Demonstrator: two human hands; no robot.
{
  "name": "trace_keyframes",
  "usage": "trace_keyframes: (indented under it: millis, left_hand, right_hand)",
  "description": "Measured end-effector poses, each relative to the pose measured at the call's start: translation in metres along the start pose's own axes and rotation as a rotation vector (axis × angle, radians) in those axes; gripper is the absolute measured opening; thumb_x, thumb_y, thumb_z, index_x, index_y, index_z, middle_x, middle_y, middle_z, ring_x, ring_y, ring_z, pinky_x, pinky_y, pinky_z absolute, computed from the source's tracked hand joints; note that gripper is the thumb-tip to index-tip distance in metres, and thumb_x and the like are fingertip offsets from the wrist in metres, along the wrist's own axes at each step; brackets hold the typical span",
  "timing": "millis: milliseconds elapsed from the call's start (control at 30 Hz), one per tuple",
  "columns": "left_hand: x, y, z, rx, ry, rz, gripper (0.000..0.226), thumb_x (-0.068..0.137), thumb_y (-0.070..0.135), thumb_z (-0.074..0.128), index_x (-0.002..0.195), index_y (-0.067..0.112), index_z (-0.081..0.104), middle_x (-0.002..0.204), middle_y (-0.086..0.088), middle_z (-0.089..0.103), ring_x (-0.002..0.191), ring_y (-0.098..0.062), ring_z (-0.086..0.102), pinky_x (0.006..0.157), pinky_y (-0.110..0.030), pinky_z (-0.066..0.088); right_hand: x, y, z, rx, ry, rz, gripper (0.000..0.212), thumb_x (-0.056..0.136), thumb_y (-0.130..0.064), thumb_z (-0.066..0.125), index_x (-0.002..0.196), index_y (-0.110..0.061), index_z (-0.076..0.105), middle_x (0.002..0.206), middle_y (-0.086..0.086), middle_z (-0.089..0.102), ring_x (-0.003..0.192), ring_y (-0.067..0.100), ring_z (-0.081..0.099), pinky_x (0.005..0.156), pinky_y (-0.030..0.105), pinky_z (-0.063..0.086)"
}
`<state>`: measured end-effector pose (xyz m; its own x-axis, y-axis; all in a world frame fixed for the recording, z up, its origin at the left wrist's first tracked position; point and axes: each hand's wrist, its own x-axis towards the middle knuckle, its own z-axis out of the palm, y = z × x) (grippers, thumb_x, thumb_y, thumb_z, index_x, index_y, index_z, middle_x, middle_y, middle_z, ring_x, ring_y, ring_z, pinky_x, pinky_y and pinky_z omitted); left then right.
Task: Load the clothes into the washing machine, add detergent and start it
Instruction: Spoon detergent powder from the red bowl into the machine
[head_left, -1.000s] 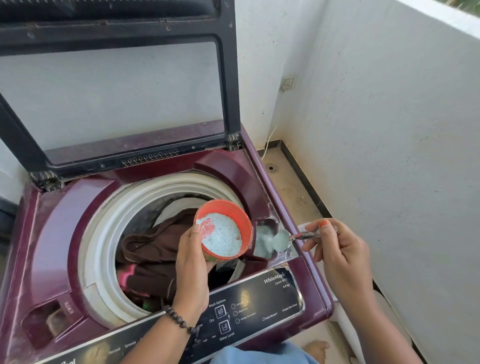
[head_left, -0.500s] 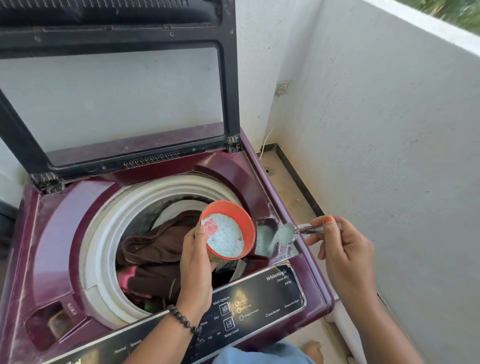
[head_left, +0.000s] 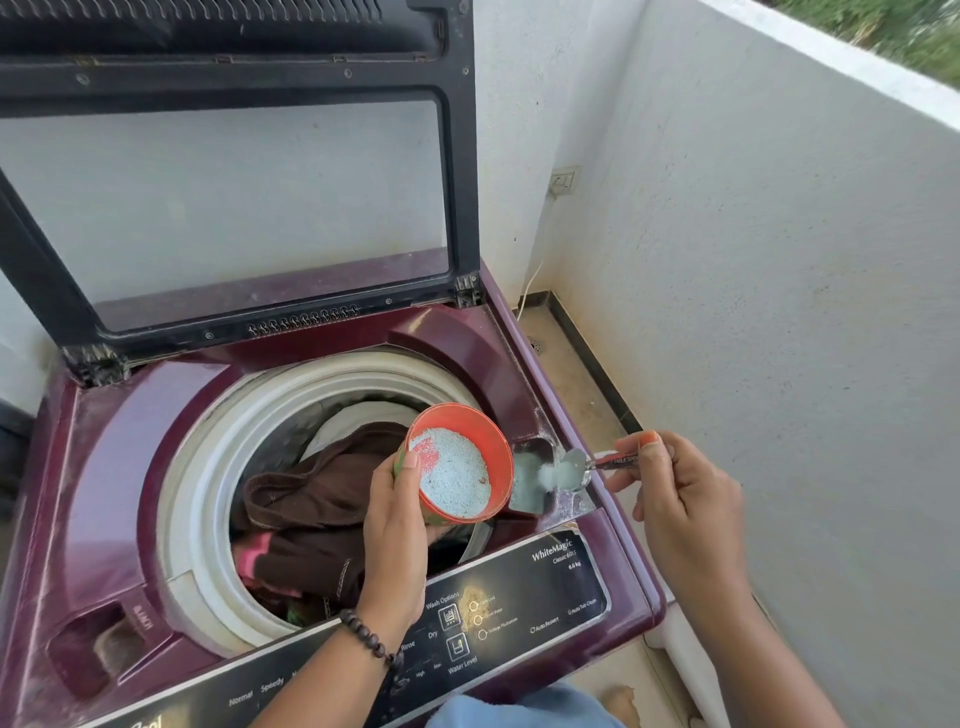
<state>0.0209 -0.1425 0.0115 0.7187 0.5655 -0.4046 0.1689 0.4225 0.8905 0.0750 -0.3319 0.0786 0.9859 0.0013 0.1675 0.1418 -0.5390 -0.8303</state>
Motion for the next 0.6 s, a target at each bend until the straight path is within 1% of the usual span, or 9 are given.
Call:
trace_keyframes:
  millis: [67, 133, 200, 233, 300, 367, 433, 533, 600]
  left_hand:
    - [-0.001, 0.0, 0.0, 0.011, -0.005, 0.01, 0.028, 0.1, 0.039, 0.042, 0.121, 0.025, 0.055, 0.114, 0.01, 0.06, 0.102, -0.004, 0.059, 0.06, -0.016, 0.053]
    - [-0.002, 0.0, 0.001, 0.019, -0.011, 0.019, 0.028, 0.1, 0.039, 0.042, 0.121, 0.025, 0.056, 0.113, 0.01, 0.061, 0.101, -0.004, 0.06, 0.064, -0.019, 0.053]
    - [-0.002, -0.001, 0.0, 0.022, -0.023, 0.022, 0.026, 0.1, 0.039, 0.043, 0.118, 0.025, 0.057, 0.113, 0.009, 0.061, 0.102, -0.006, 0.061, 0.069, -0.023, 0.053]
    - [-0.002, -0.001, 0.0, 0.026, -0.03, 0.023, 0.026, 0.1, 0.039, 0.043, 0.117, 0.026, 0.057, 0.113, 0.008, 0.062, 0.102, -0.006, 0.061, 0.07, -0.024, 0.054]
    - [-0.002, -0.002, 0.0, 0.036, -0.047, 0.022, 0.024, 0.1, 0.039, 0.043, 0.115, 0.027, 0.058, 0.113, 0.008, 0.062, 0.103, -0.007, 0.062, 0.072, -0.026, 0.054]
    - [-0.002, -0.004, -0.001, 0.044, -0.064, 0.026, 0.023, 0.099, 0.04, 0.043, 0.112, 0.029, 0.059, 0.112, 0.007, 0.064, 0.104, -0.008, 0.062, 0.073, -0.026, 0.055]
    - [-0.001, -0.005, -0.003, 0.054, -0.078, 0.032, 0.025, 0.099, 0.041, 0.042, 0.112, 0.028, 0.06, 0.113, 0.005, 0.065, 0.104, -0.01, 0.063, 0.074, -0.028, 0.055]
    - [0.001, -0.008, -0.004, 0.06, -0.082, 0.036, 0.027, 0.1, 0.041, 0.041, 0.113, 0.027, 0.06, 0.115, 0.002, 0.065, 0.107, -0.012, 0.063, 0.076, -0.03, 0.056]
    - [0.001, -0.01, -0.006, 0.057, -0.079, 0.038, 0.028, 0.1, 0.041, 0.041, 0.114, 0.027, 0.06, 0.117, 0.001, 0.065, 0.109, -0.015, 0.062, 0.079, -0.034, 0.057]
  right_hand:
    - [-0.001, -0.001, 0.0, 0.063, -0.009, -0.008, 0.029, 0.1, -0.027, 0.041, 0.086, -0.029, 0.066, 0.07, -0.012, 0.071, 0.044, 0.032, 0.051, 0.04, 0.043, 0.039]
    - [-0.002, 0.0, 0.001, 0.185, -0.051, -0.011, 0.028, 0.097, -0.032, 0.041, 0.094, -0.026, 0.068, 0.073, -0.006, 0.072, 0.043, 0.032, 0.049, 0.037, 0.038, 0.037]
    - [-0.004, 0.001, 0.003, 0.337, -0.151, 0.014, 0.029, 0.095, -0.03, 0.043, 0.1, -0.021, 0.071, 0.077, 0.003, 0.073, 0.043, 0.027, 0.048, 0.038, 0.027, 0.039]
    - [-0.005, 0.001, 0.006, 0.391, -0.214, 0.025, 0.03, 0.095, -0.029, 0.044, 0.102, -0.021, 0.072, 0.079, 0.006, 0.073, 0.045, 0.025, 0.049, 0.04, 0.024, 0.04]
    - [-0.009, 0.002, 0.011, 0.441, -0.321, 0.039, 0.03, 0.095, -0.028, 0.044, 0.103, -0.027, 0.073, 0.084, 0.01, 0.073, 0.048, 0.023, 0.051, 0.042, 0.021, 0.04]
    - [-0.013, 0.005, 0.017, 0.458, -0.391, 0.055, 0.03, 0.094, -0.028, 0.045, 0.103, -0.031, 0.073, 0.086, 0.009, 0.074, 0.048, 0.018, 0.052, 0.043, 0.019, 0.04]
    - [-0.016, 0.007, 0.024, 0.454, -0.438, 0.082, 0.03, 0.094, -0.028, 0.046, 0.107, -0.028, 0.073, 0.088, 0.007, 0.075, 0.05, 0.015, 0.054, 0.043, 0.02, 0.041]
    - [-0.018, 0.009, 0.027, 0.452, -0.46, 0.107, 0.03, 0.093, -0.028, 0.047, 0.113, -0.024, 0.069, 0.093, 0.003, 0.075, 0.052, 0.015, 0.055, 0.045, 0.022, 0.043]
    - [-0.019, 0.01, 0.027, 0.45, -0.469, 0.116, 0.03, 0.092, -0.028, 0.047, 0.113, -0.026, 0.069, 0.095, 0.002, 0.075, 0.054, 0.016, 0.056, 0.046, 0.022, 0.045]
